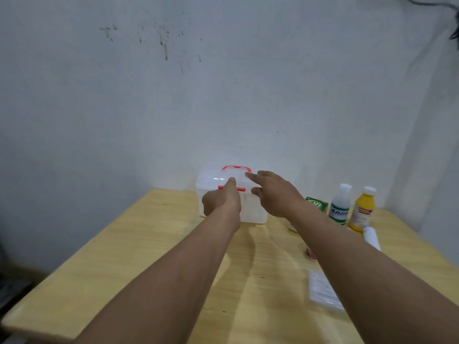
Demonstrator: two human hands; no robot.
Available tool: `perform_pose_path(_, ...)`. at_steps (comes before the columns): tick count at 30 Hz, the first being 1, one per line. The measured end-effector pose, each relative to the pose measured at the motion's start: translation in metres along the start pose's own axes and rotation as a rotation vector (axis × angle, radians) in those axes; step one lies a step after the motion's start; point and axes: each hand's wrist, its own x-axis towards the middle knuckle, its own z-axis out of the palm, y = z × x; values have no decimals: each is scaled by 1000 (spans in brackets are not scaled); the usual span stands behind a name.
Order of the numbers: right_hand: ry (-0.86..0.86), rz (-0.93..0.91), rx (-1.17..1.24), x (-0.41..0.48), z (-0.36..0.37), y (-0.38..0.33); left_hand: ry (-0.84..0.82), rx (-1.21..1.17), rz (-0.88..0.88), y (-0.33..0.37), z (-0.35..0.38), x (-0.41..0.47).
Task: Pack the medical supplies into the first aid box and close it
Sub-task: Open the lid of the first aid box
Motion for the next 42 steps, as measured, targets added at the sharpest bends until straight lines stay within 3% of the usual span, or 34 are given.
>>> perform_pose_path(4,39,26,55,-1,2,0,-3,376,366,5,-10,4)
perform_pose_path(7,27,44,128,-5,5,2,100,658,631,4,-23,15)
perform_pose_path(9,-9,87,192,-8,6,3,165,699,749,2,-29,28)
perform_pose_path(12,-34,139,296,-10,8,3,107,711,837,2,-34,48)
perform_pose_path(18,7,218,444,-12,10,3,-168,801,726,9,-48,70)
perform_pose_path(24,14,262,552,-19,6,1,-33,819,830,13,-58,55)
perform_pose_path(29,132,259,655,-20,0,-3,-10,784,821,25,-53,50)
perform_pose_path(35,302,329,800,-12,-20,-8,-78,567,731,52,-39,50)
perform_pose_path(39,346,358,873,0,-29,-6,-125,294,545,69,-30,54)
perform_pose_path(42,327,364,910,9,-29,-3,-133,220,504,74,-27,59)
